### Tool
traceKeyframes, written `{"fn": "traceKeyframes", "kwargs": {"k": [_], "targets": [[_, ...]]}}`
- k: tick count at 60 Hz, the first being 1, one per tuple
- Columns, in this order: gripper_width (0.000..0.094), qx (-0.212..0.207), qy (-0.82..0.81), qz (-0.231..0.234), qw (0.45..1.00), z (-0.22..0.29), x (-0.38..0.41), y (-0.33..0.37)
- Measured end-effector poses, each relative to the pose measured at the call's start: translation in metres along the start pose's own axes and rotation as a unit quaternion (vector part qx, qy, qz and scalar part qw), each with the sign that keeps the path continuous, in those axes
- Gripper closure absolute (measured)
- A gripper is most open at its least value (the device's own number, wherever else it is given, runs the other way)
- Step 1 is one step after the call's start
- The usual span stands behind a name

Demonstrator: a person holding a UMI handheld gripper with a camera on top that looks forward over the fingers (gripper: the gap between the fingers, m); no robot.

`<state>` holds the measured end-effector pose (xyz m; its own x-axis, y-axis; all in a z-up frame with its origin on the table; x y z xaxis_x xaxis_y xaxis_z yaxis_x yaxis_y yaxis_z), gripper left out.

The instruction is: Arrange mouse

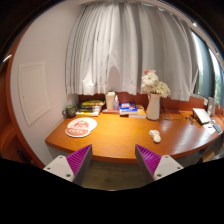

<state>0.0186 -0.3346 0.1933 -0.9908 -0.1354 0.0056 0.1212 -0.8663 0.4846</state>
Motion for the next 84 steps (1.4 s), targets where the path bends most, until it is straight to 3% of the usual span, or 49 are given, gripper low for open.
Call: {"fn": "traceKeyframes", "kwargs": {"k": [9, 27, 36, 50, 67, 84], "targets": [[0.0079, 0.023, -0.003, -0.018, 1.0, -0.025, -0.036, -0.018], [0.0088, 0.097, -0.024, -0.075, 0.992, -0.082, -0.167, -0.121], [0.0092, 0.118, -0.029, -0.087, 0.989, -0.078, -0.219, -0.181], [0.0112, 0.138, -0.039, -0.069, 0.987, -0.051, -0.255, -0.272], [0.0386, 0.155, -0.044, -0.054, 0.986, -0.031, -0.263, -0.324], [0.0473, 0.153, -0.015, -0.078, 0.985, -0.031, -0.262, -0.324]]}}
Point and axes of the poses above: the point between the fingertips, and its own axes, seen from behind it with the camera up: x to the left, z up, y backward, against the way the camera looks, the point moved 3 cm from there along y, backward, against the way the camera looks, and after that the axes turned 4 degrees about x, right-handed, at the moved point
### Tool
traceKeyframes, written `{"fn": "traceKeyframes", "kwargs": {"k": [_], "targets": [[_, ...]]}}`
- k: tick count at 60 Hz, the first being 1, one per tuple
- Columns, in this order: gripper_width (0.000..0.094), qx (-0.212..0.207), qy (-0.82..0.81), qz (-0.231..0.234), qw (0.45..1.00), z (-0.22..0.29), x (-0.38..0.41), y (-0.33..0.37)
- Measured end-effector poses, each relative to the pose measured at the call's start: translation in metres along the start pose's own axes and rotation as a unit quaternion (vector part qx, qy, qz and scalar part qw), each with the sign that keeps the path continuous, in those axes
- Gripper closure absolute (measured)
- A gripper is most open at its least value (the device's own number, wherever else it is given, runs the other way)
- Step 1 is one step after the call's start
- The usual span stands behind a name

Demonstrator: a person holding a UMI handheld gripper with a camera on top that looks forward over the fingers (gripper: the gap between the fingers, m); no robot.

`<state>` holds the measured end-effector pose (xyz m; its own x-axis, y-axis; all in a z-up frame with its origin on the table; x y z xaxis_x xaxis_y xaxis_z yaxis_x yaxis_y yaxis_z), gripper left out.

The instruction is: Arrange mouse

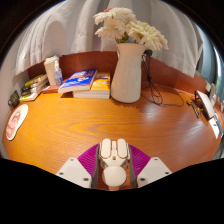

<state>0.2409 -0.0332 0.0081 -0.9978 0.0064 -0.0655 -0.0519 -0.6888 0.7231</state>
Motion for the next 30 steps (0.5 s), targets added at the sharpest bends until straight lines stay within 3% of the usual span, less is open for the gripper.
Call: {"fn": "traceKeyframes", "kwargs": {"k": [6, 11, 16, 21, 30], "targets": [[0.0554, 0.014, -0.016, -0.007, 1.0, -0.001, 0.002, 0.0], [0.0555, 0.035, -0.05, 0.002, 0.998, 0.0, 0.002, 0.0], [0.0556, 0.045, -0.059, -0.017, 0.997, 0.007, -0.004, 0.004], [0.0553, 0.018, -0.074, -0.04, 0.996, 0.043, -0.005, 0.032], [0.0552, -0.078, -0.105, -0.066, 0.989, 0.147, 0.023, 0.114]]}}
Point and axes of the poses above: the point between the fingertips, and its own axes, seen from behind it with the camera up: x to the left, z up, y backward, against the way the camera looks, the point moved 3 cm from there along y, backward, against the way the camera looks, and after that the axes turned 4 degrees about x, right-handed, at the moved point
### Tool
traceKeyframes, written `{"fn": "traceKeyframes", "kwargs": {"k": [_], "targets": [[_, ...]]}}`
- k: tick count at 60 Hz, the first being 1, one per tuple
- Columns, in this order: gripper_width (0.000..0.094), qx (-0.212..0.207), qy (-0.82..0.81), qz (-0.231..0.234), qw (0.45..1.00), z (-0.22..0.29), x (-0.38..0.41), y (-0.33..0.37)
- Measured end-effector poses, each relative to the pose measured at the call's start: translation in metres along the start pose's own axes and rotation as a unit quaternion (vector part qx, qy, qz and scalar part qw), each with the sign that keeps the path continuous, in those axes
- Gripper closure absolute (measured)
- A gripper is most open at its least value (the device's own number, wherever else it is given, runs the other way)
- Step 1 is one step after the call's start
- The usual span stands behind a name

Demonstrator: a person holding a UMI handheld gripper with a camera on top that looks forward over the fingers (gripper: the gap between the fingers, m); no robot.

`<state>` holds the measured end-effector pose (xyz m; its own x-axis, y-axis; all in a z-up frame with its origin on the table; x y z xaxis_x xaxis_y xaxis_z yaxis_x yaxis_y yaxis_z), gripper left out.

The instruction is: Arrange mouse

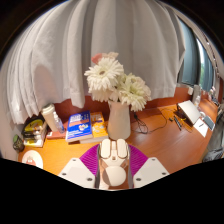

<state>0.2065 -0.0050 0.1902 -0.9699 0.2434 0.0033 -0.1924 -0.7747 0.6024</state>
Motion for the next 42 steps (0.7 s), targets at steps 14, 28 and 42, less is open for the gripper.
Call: {"fn": "traceKeyframes", "kwargs": {"k": [14, 28, 42], "targets": [[0.0549, -0.098, -0.001, 0.069, 0.993, 0.101, 0.156, 0.09], [0.0548, -0.049, 0.037, 0.159, 0.985, 0.038, 0.341, 0.057], [0.0553, 0.073, 0.079, 0.171, 0.979, -0.107, 0.444, -0.02]]}}
Point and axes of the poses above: the point between the fingertips, and its own axes, seen from behind it with the camera up: x to the left, z up, y backward, against the way the camera looks, the point moved 3 cm from there along y, backward, against the way the camera looks, and after that the axes turned 4 degrees about x, right-handed, at the moved point
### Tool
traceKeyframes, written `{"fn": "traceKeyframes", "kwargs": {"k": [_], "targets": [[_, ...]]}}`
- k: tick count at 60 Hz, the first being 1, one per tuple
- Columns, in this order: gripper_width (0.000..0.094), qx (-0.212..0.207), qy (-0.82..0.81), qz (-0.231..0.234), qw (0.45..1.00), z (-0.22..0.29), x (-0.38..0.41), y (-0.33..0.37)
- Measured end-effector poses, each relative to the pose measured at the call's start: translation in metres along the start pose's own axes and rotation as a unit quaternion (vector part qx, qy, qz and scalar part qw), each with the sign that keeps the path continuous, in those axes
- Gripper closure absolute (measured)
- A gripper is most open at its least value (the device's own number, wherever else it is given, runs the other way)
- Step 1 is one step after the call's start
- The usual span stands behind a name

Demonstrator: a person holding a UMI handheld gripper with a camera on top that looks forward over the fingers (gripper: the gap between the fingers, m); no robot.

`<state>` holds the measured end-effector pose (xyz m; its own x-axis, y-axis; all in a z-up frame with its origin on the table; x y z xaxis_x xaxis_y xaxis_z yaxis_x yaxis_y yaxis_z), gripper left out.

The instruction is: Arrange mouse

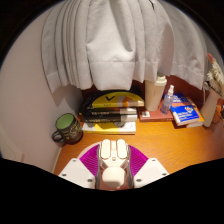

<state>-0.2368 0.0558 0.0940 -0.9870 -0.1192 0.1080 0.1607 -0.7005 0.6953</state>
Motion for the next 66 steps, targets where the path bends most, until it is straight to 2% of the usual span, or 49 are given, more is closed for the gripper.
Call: {"fn": "traceKeyframes", "kwargs": {"k": [6, 13, 16, 24, 25, 29, 31, 49, 66], "targets": [[0.0555, 0.037, 0.003, -0.005, 0.999, -0.038, 0.017, -0.033], [0.0544, 0.06, 0.003, -0.025, 0.998, -0.069, 0.02, -0.054], [0.0507, 0.044, 0.014, -0.032, 0.998, -0.066, 0.02, -0.055], [0.0399, 0.043, 0.021, -0.042, 0.998, -0.07, 0.021, -0.057], [0.0367, 0.047, 0.018, -0.039, 0.998, -0.069, 0.021, -0.056], [0.0126, 0.047, 0.001, -0.027, 0.999, -0.061, 0.022, -0.046], [0.0062, 0.039, -0.003, -0.022, 0.999, -0.052, 0.021, -0.037], [0.0062, -0.049, -0.004, -0.008, 0.999, 0.033, -0.049, 0.115], [0.0078, -0.083, 0.006, -0.052, 0.995, 0.014, -0.163, 0.236]]}}
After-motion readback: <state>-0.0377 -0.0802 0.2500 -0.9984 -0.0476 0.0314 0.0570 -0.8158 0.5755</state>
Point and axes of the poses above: the point between the fingertips, and its own axes, seen from behind it with the camera up: x to the left, z up, y backward, against the way the camera looks, the point moved 3 cm from there along y, backward, against the way the camera looks, and after that the axes turned 4 degrees about x, right-handed, at the moved point
